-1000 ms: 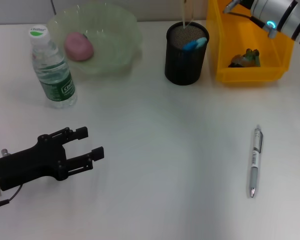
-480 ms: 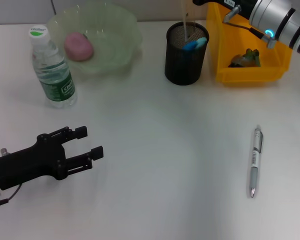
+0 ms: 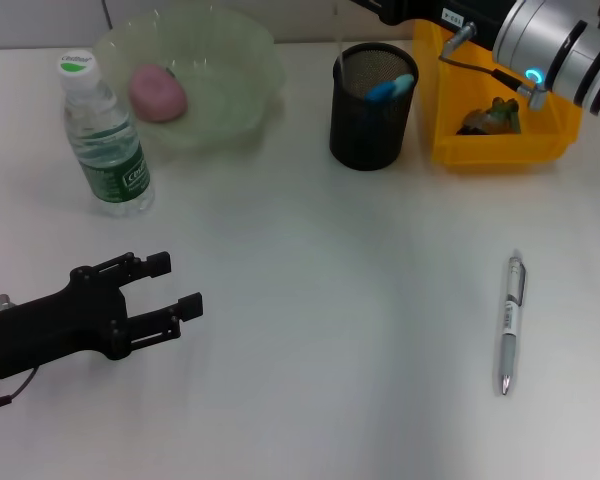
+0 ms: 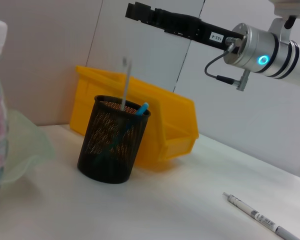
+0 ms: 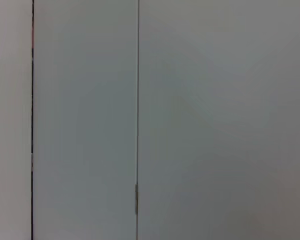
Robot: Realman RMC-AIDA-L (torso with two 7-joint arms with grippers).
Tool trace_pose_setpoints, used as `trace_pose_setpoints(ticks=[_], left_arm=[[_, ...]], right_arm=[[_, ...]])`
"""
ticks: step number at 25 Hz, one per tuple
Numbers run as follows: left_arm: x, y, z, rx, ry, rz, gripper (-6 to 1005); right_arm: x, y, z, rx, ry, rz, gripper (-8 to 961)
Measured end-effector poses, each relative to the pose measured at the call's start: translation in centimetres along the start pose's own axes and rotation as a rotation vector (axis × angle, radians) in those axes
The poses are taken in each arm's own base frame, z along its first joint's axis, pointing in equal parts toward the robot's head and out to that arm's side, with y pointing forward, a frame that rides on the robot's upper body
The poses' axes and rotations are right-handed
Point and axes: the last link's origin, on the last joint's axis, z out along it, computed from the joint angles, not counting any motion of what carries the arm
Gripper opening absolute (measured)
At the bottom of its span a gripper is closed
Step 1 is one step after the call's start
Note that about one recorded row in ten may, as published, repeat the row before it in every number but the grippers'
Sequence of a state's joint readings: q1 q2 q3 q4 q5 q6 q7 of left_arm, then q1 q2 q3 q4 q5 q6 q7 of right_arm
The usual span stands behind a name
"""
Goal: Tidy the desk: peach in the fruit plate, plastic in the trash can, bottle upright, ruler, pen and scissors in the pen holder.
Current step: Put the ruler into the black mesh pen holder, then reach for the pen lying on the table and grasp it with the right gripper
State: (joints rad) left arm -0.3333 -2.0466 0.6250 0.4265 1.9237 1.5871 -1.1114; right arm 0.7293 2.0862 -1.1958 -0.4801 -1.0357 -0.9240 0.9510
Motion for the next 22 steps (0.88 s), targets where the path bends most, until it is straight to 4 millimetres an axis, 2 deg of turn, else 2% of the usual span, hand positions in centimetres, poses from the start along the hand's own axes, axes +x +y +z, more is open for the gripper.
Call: trace_pose_setpoints(ticks=[5,9,12,13,14,17,18,19,22], left_arm=[[0.0,0.0,-0.2,0.003,-0.003,0.005,787],[-0.1,-0.1,-0.3,0.005,-0.005,0.005,787],[-0.1,-0.1,-0.3,0.006,-0.007,0.006,787],[-0.1,-0.1,-0.3,0.007,-0.008,0.007,787],[-0.1,-0.1,-0.3,0.007,-0.008,0.007,787],[-0.1,-0.1,-0.3,0.006,-0.01,0.009,787],[-0.1,-0.1,-0.3,0.002,-0.014,0.012,787],[-0.1,-0.1,-0.3,0.002,-0.014,0.012,787],[0.1,-0.1,-0.1,-0.011,-0.023,0.025,787]], right_arm=[[-0.2,-0.2,-0.3,0.0,-0.012,0.023,673],[-0.9,-0.4,-1.1,-0.004,-0.042,0.06,672],[-2.0,-0.4,-2.9,-0.049,-0.11,0.118,672],[-3.0,-0.6,-4.4,-0.085,-0.151,0.165,672],[-3.0,-0.6,-4.4,-0.085,-0.151,0.165,672],[-4.4,-1.3,-6.5,-0.139,-0.17,0.24,671],[-5.1,-1.6,-7.7,-0.187,-0.151,0.279,671],[-5.1,-1.6,-7.7,-0.187,-0.151,0.279,671],[-6.2,-2.1,-9.8,-0.307,-0.001,0.322,671]])
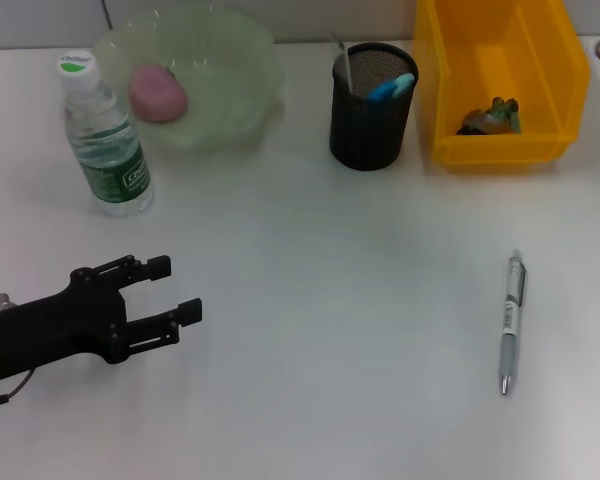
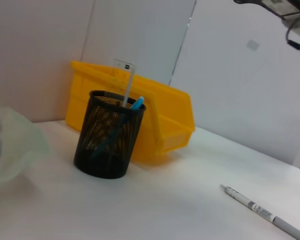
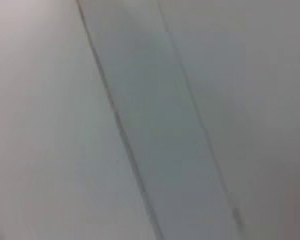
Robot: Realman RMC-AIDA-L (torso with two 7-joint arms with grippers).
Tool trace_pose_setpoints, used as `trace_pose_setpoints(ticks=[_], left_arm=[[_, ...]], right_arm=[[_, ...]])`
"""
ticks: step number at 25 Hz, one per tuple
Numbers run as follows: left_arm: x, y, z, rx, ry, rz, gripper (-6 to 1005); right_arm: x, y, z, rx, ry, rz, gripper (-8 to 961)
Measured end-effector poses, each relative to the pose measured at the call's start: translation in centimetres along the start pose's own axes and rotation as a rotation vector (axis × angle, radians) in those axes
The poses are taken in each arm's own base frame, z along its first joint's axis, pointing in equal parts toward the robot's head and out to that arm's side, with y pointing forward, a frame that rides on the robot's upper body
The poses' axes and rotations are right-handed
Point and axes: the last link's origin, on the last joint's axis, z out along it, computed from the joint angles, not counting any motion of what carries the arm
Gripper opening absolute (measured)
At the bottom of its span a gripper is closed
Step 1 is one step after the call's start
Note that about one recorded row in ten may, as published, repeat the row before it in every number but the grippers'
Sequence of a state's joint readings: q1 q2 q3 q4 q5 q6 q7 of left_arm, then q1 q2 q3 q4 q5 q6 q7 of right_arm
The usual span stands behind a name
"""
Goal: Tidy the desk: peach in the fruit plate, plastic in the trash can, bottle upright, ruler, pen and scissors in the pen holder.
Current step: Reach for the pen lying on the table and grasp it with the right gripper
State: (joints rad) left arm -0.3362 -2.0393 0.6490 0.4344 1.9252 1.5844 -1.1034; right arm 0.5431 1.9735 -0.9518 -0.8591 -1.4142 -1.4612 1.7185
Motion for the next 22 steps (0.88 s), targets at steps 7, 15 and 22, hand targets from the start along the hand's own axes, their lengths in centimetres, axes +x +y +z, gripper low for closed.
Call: trace_pose_setpoints(ticks=[7,15,22], left_arm=[[0.2,-0.1,0.1,-0.003,-0.002,0.011,787],[0.1,-0.1,-0.1,0.0,-0.004,0.02,787],[-0.3,0.5,0.1,-0.006,0.005,0.075,787]], right_arm=[[-0.5,0.8,-0.4,-0.025,0.291,0.057,670],[0.0,1.6,2.1,0.11,0.931,0.219,669],[0.7,2.1,3.9,0.233,1.179,0.221,668]])
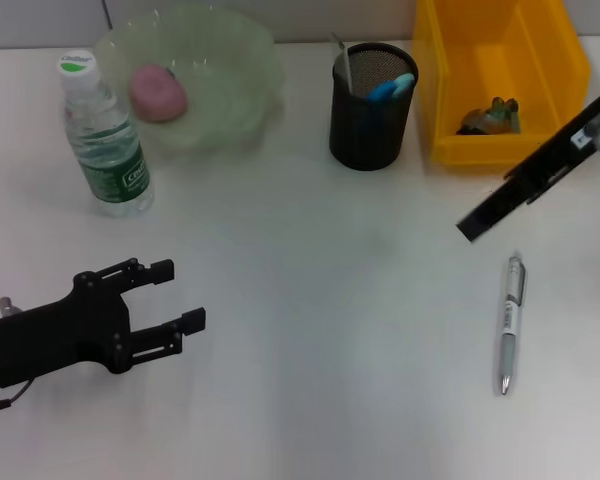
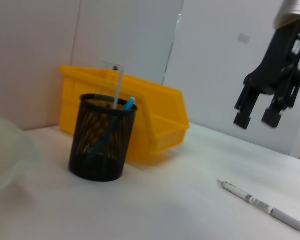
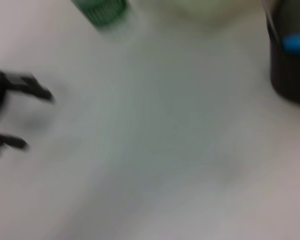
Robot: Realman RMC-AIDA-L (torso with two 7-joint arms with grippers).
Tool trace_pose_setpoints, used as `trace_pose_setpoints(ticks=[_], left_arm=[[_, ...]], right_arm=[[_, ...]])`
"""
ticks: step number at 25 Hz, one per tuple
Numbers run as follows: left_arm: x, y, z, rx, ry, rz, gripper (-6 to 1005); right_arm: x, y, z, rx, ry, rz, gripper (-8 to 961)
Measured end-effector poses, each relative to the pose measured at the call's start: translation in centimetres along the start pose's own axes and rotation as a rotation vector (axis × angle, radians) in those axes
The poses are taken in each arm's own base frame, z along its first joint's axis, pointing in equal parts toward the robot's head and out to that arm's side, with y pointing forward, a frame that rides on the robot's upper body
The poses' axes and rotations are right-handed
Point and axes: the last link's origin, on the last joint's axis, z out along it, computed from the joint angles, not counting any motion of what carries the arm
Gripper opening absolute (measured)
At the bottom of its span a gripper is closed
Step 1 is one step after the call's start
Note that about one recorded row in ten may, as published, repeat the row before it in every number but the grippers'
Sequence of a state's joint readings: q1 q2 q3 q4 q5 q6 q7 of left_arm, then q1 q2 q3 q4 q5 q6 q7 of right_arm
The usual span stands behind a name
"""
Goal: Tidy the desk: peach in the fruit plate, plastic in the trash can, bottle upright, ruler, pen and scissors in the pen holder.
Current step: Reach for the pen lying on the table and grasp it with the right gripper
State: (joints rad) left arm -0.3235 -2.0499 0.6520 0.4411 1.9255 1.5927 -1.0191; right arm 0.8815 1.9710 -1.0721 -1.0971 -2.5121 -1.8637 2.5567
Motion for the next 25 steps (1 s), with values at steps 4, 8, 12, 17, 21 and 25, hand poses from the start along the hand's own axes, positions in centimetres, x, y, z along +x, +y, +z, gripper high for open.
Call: trace_pose_setpoints(ticks=[4,8,12,17,21,25], left_arm=[[0.1,0.1,0.2,-0.006,0.005,0.009,787],[0.2,0.0,0.3,-0.01,0.005,0.014,787],[0.3,0.0,0.3,-0.007,0.01,0.024,787],[0.3,-0.1,0.3,-0.006,0.01,0.024,787],[0.4,-0.1,0.3,-0.003,0.012,0.025,788],[0.4,-0.2,0.2,0.0,0.013,0.025,788]], right_arm=[[-0.8,1.2,1.5,0.127,0.179,0.031,667],[-0.9,1.5,2.5,0.217,0.247,0.036,667],[-0.3,1.1,4.5,0.249,0.314,0.067,666],[0.7,0.5,5.6,0.265,0.319,0.104,661],[1.1,0.2,6.1,0.268,0.317,0.112,657],[1.5,0.1,6.7,0.258,0.309,0.106,652]])
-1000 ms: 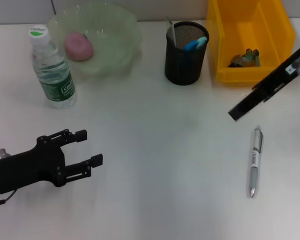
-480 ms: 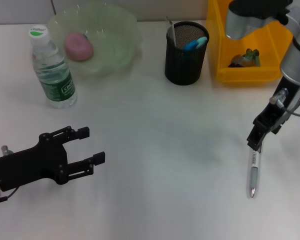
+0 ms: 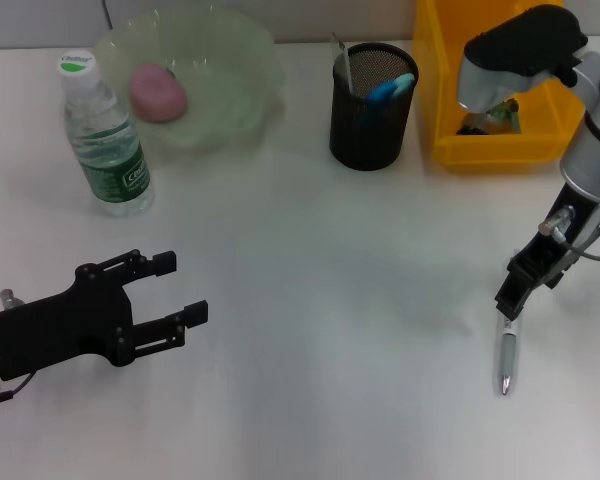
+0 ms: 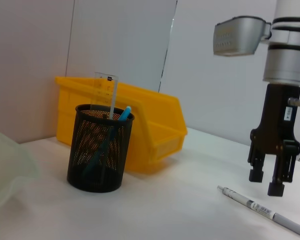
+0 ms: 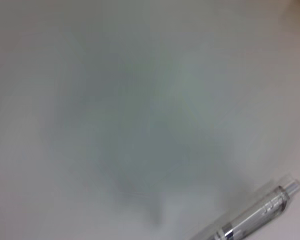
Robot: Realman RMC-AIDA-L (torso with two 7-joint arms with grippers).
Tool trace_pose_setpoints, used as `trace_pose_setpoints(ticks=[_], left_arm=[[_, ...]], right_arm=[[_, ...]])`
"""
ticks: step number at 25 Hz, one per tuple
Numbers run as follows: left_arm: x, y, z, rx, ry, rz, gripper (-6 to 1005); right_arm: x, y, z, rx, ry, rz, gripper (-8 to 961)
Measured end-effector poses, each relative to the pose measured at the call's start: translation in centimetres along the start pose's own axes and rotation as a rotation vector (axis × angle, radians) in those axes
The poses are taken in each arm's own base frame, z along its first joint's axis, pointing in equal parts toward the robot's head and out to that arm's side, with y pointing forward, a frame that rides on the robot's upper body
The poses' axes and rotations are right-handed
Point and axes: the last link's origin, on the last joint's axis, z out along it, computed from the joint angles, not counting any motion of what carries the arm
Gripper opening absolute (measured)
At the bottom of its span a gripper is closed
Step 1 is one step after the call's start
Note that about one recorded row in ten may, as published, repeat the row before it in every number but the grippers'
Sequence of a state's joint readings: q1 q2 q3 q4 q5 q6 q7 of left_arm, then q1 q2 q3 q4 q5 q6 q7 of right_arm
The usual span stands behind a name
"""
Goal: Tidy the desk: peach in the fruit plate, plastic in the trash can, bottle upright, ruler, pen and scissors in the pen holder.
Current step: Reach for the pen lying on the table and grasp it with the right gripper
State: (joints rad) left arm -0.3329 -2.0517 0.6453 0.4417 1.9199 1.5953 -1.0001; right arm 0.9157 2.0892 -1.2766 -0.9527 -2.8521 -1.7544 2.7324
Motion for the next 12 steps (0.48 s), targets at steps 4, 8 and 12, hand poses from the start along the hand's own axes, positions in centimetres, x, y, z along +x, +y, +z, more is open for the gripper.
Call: trace_pose_setpoints(ticks=[4,8,12], left_arm=[[0.0,0.0,0.0,0.002,0.001,0.0,788],[0.0,0.0,0.0,0.002,0.001,0.0,788],[0.0,-0.1,-0.1,0.003,0.0,0.002,788]], right_arm=[[0.2,-0.1,0.8,0.0,-0.018,-0.004,648],[0.3,-0.1,1.3,-0.009,-0.031,-0.001,644],[0.6,0.1,1.7,-0.014,-0.029,-0.007,640]])
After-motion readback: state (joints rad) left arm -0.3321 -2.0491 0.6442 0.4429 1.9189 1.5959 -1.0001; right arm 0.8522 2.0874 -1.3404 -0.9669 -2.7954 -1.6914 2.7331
